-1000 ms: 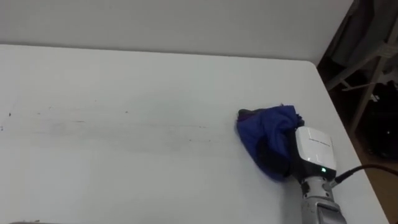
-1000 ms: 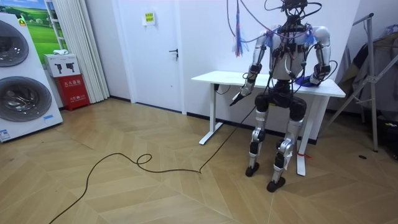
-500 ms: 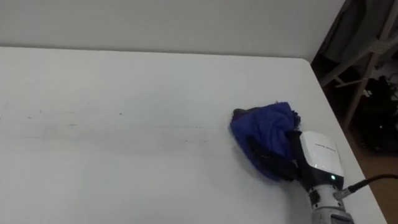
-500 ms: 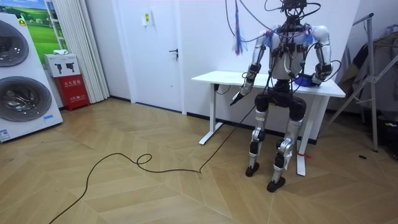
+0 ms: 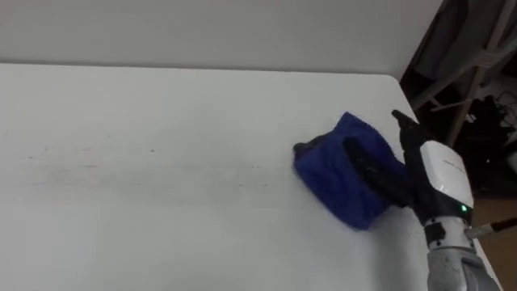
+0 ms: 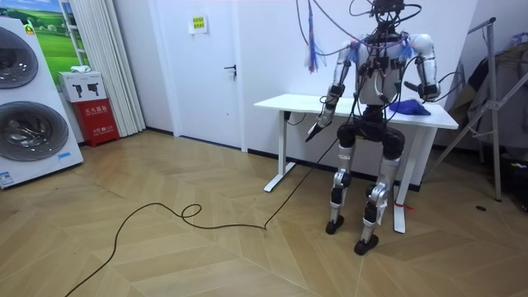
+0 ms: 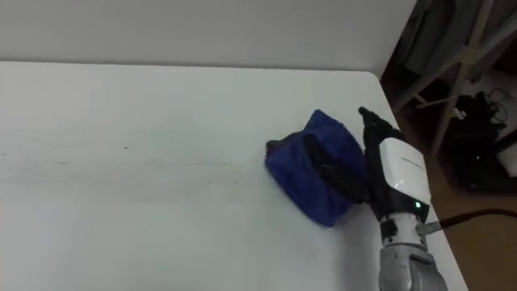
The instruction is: Wipe table
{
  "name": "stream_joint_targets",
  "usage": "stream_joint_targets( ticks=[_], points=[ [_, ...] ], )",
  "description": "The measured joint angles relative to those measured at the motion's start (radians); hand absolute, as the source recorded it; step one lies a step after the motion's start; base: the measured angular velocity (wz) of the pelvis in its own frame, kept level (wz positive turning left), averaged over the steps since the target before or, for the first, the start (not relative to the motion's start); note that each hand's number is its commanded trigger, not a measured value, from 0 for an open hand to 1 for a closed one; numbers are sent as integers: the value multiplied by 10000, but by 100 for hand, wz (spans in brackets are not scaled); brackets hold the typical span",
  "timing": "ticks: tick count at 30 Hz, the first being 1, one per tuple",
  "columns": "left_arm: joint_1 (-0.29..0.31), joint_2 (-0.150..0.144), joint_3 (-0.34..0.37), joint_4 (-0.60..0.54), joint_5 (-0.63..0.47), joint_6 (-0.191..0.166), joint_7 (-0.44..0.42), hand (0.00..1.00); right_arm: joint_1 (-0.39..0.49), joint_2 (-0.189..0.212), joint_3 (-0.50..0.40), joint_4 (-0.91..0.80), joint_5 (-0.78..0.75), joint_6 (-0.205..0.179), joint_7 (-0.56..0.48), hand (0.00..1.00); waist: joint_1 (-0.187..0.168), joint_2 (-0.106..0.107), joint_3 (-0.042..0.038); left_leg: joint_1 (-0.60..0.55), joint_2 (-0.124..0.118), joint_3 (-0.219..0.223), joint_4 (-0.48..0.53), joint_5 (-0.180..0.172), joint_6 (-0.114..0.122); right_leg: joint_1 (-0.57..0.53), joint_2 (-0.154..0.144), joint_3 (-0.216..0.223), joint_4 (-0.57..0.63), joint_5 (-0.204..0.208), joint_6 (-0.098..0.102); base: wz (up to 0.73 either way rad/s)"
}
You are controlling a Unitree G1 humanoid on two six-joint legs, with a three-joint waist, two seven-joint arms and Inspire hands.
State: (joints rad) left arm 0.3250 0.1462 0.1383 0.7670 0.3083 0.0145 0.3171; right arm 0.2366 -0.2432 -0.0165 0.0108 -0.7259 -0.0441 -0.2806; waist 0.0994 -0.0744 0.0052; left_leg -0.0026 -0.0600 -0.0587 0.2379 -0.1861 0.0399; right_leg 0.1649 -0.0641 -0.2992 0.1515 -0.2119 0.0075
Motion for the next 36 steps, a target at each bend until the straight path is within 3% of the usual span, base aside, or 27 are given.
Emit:
stream_joint_targets(
  ticks=[2,6,12,20,25,28,36],
  points=[
    [27,0,282,3,-2,0,-65,0,-1,0,-302,-237,179,-1,-2,0,-85,-67,55,5,0,-3,-16,-17,22,-7,0,3,11,2,3,0],
    [35,-7,543,75,6,-14,-83,0,-43,-5,-813,-454,267,-110,-6,0,-186,-63,59,-28,-2,8,7,-69,71,-68,-23,-2,101,5,10,0],
    [129,25,1044,58,16,-14,-164,0,-397,-670,-2285,-594,1428,-112,-555,0,-439,-106,35,87,-46,38,-10,-121,160,-22,-81,-4,193,30,126,0],
    [340,26,1417,143,116,15,-228,0,-393,-723,-3598,-610,2007,-104,-1167,0,-917,-220,-32,153,-37,136,-31,-141,188,-29,-81,177,202,41,146,-3],
    [487,24,1642,166,80,99,-244,0,-389,-782,-4336,-400,2528,32,-1629,0,-1234,-338,-29,166,-14,294,-40,-144,192,-67,-80,274,195,41,148,-10],
    [542,23,1827,167,84,110,-322,0,-379,-781,-4774,-30,3005,95,-1758,0,-1314,-400,-25,214,12,450,-41,-160,203,-89,-79,517,195,41,148,-15],
    [593,20,2108,380,84,113,-375,0,119,-780,-5189,1775,4001,266,-1964,0,-1717,-438,-74,249,107,617,18,-189,227,-80,-80,574,201,87,206,-7]
  ],
)
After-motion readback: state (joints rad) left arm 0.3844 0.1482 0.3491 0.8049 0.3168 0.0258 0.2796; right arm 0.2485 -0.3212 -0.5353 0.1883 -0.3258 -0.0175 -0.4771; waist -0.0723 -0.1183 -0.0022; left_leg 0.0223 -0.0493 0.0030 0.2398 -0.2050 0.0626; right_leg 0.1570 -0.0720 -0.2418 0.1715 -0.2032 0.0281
